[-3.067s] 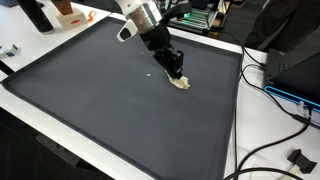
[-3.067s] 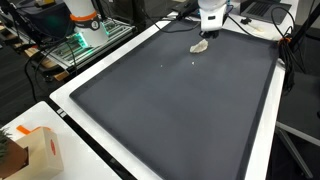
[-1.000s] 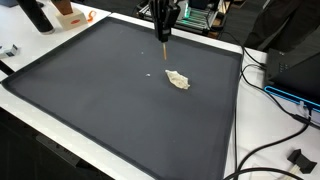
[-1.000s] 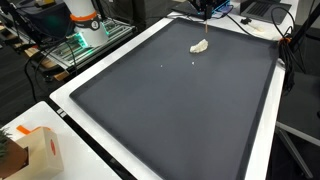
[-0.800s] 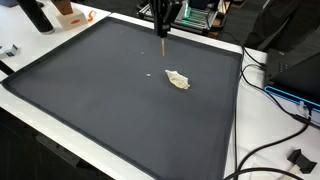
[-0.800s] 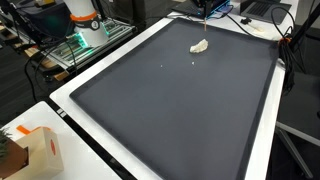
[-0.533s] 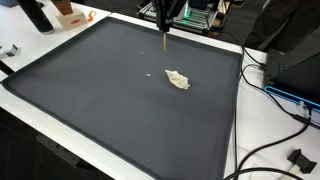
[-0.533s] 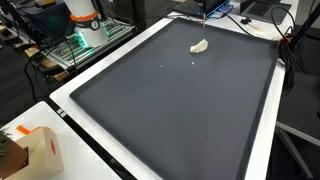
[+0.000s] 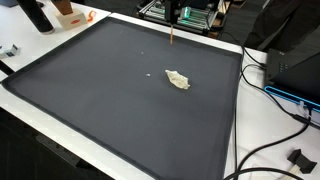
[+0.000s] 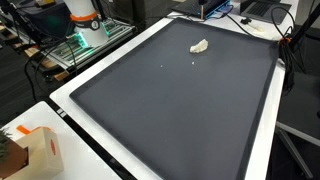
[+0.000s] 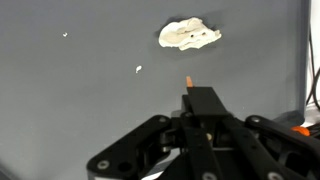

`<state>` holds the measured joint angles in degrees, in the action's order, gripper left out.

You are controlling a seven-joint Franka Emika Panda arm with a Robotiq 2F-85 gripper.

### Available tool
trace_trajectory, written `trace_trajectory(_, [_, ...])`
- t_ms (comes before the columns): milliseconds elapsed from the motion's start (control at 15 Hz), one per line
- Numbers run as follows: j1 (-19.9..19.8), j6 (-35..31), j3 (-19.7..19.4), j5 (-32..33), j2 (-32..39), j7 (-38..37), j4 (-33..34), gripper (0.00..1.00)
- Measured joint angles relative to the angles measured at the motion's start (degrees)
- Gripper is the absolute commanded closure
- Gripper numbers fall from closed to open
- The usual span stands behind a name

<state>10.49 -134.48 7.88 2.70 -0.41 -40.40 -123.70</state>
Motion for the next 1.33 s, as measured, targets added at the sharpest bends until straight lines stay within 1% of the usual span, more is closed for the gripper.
trace_trajectory(400, [-0.1,0.0,0.1,0.0,0.1,0.2,0.3,0.87])
trace_trajectory(467, [-0.1,0.0,0.1,0.0,0.1,0.2,0.3,0.97])
trace_trajectory(667, [-0.2,0.0,0.1,0.0,0.3,0.2,0.4,0.97])
trace_trajectory(1000, [-0.7,0.0,0.0,-0.5,5.8,1.2,0.8,0.97])
trace_trajectory(1333, [-0.8,-1.4,-0.1,-4.9,10.4,7.1,0.8,0.97])
